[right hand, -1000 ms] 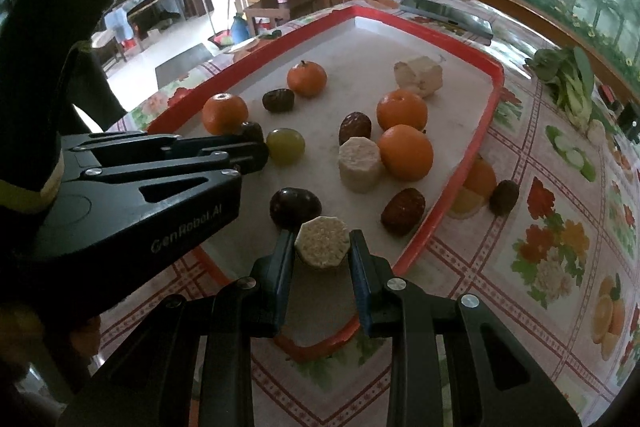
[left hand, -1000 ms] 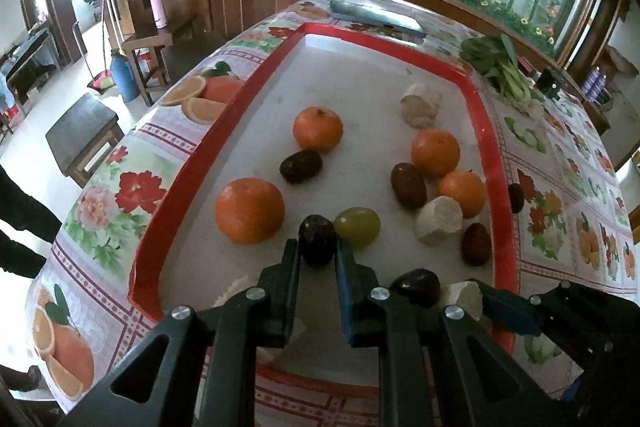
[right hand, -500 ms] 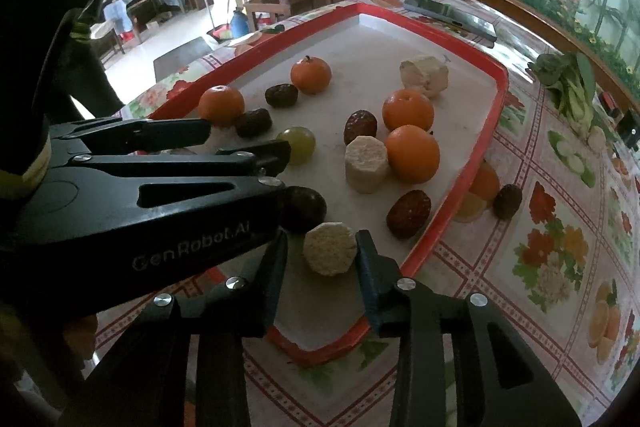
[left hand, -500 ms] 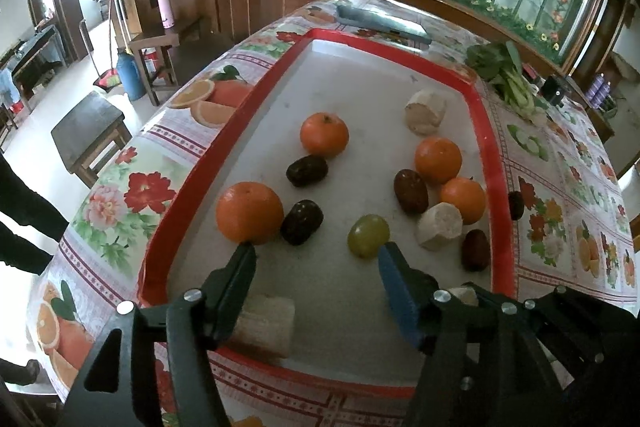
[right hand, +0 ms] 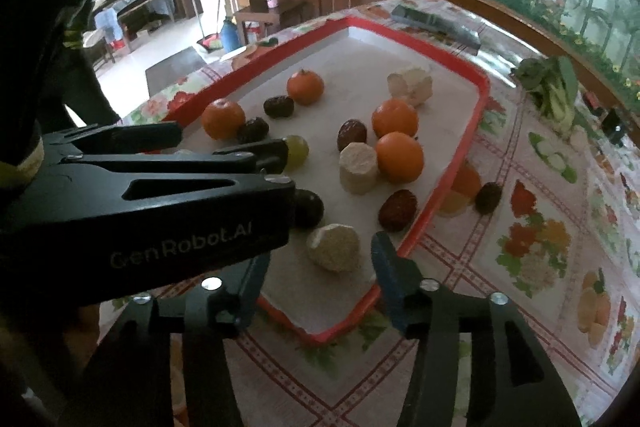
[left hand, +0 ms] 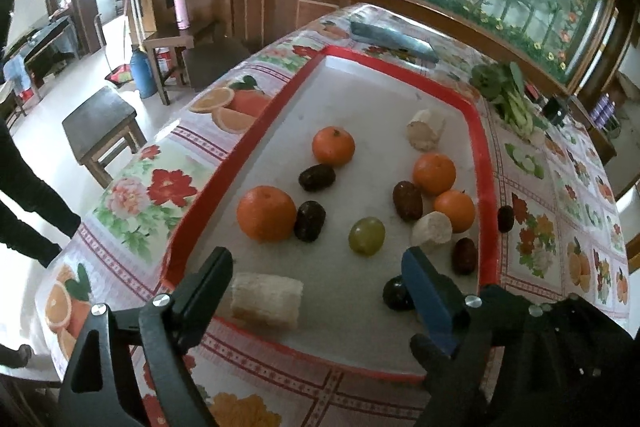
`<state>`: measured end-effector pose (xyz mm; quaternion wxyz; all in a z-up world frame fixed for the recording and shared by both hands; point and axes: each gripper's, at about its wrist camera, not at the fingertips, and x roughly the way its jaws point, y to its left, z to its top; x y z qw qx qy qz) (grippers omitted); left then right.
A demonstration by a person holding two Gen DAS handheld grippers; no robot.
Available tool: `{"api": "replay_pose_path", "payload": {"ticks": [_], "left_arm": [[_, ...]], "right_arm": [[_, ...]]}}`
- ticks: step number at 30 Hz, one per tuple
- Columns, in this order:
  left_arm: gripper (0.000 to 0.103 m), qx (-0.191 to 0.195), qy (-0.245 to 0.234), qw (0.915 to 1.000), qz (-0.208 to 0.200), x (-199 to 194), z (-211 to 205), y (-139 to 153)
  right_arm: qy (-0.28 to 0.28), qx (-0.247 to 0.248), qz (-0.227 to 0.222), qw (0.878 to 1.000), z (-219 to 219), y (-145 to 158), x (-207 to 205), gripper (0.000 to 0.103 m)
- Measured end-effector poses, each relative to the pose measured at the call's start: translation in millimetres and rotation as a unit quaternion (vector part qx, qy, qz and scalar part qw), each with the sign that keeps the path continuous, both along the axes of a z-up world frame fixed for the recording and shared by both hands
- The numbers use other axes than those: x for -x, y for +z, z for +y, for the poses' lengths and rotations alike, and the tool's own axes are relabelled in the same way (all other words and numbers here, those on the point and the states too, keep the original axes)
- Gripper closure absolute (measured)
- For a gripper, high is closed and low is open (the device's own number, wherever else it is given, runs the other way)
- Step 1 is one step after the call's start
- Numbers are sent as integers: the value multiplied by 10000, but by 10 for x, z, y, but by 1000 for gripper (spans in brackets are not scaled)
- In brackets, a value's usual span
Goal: Organize fruits
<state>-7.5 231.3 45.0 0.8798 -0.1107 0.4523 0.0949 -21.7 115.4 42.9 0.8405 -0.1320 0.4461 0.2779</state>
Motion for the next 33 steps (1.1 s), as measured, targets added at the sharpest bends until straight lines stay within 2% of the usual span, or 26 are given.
{"api": "replay_pose_path", "payload": {"ticks": [1,3,4,8,12,15,18,22,26,33], "left_arm": [[14,-19,71,10000,-34,21,9,20],[13,-51,267,9996,-102,79,37,56],[12,-60,380,9992,-135,110,53,72],[10,-47,852,9962,-154,254,98,88],[10,-54,1212,9926,-82,407,111,54],[9,6,1411,9900,-3,523,107,10],[9,68,1489,9888,41,638,72,-39],[9,-308,1492,9883,108,809,-47,-38],[7,-420,1418,9890,13,954,-118,-18],[3,-728,1186,9898,-312,1162,-300,81]], "right_arm": [[-15,-12,-52,10000,-26,31,10,46],[-50,-10,-137,9999,-62,70,29,32],[-88,-3,-199,9998,-85,92,45,29],[-166,-127,-281,9994,-225,186,115,26],[-303,-194,-395,9986,-357,259,202,14],[-373,-257,-551,9975,-439,307,293,12],[-445,-334,-731,9958,-517,337,390,12],[-472,-444,-936,9935,-593,353,513,7],[-385,-392,-1085,9926,-621,373,575,6],[-358,-376,-1021,9934,-711,359,609,5]]}}
